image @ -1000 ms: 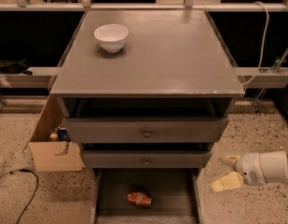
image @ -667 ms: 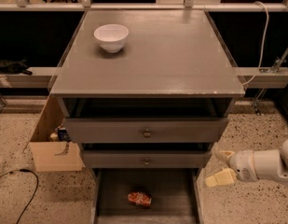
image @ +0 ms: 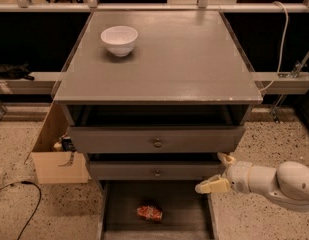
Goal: Pick coke can from bottom drawer and place on counter
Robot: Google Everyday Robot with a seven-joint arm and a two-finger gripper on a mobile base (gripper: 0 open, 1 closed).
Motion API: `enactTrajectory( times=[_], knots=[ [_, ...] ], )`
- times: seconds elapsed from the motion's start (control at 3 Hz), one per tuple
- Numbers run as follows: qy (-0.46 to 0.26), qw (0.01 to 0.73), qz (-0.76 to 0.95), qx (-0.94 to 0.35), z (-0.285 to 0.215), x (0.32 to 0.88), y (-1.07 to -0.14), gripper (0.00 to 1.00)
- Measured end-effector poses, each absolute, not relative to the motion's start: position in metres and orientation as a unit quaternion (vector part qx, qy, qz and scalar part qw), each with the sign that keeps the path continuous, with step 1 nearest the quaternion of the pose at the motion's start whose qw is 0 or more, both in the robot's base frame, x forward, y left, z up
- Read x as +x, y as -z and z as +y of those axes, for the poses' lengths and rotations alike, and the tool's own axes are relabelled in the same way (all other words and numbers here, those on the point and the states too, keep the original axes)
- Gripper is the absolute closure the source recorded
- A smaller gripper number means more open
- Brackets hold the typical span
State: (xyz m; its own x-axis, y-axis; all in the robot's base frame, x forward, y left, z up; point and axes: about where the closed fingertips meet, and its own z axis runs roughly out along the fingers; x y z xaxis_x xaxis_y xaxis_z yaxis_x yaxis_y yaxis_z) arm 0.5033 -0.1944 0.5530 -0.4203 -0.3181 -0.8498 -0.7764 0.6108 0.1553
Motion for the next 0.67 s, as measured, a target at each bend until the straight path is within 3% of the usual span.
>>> enactTrajectory(
  times=[0.67],
  knots=[
    [-0.266, 0.404, 0.808, -0.336, -0.1993, 0.5083, -0.5065, 0.0]
  ],
)
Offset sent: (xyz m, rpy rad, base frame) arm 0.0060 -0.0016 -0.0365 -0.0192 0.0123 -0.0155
